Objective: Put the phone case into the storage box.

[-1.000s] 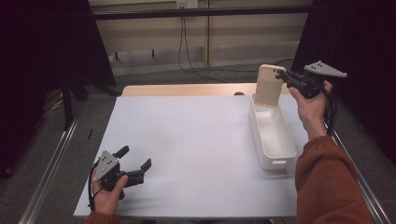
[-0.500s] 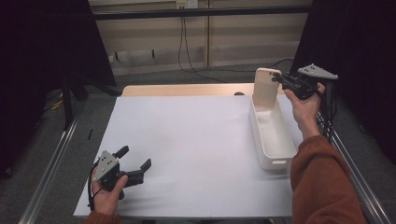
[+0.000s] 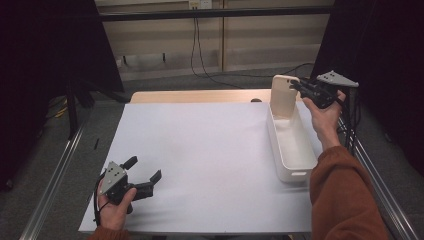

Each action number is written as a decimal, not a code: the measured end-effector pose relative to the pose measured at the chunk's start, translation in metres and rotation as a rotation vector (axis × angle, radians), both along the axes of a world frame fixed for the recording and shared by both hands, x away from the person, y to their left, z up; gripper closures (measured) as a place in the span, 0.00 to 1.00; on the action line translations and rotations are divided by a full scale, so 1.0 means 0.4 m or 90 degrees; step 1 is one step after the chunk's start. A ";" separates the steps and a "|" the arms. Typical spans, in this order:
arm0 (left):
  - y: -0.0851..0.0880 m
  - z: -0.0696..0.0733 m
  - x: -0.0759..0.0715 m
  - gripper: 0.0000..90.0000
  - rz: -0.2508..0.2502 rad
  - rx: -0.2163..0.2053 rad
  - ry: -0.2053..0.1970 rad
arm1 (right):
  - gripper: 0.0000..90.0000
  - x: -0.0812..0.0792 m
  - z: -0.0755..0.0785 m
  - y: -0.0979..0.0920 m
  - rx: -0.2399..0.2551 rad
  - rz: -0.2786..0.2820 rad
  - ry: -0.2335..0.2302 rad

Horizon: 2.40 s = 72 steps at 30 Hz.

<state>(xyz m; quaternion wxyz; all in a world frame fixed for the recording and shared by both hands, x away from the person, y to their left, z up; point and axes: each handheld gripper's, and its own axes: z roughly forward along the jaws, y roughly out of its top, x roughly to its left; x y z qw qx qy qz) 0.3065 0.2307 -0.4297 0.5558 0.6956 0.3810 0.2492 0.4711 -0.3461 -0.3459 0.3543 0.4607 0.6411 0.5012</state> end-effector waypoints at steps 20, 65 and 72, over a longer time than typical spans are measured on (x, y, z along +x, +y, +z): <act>-0.001 0.000 0.002 0.03 0.001 -0.002 0.000 | 0.91 0.001 -0.066 -0.026 0.025 -0.022 0.017; 0.004 0.000 0.009 0.03 -0.001 0.000 -0.003 | 0.84 0.069 -0.112 -0.036 0.008 -0.043 0.042; 0.005 0.001 0.011 0.03 -0.002 0.007 -0.004 | 0.82 0.075 -0.120 -0.037 0.008 -0.046 0.046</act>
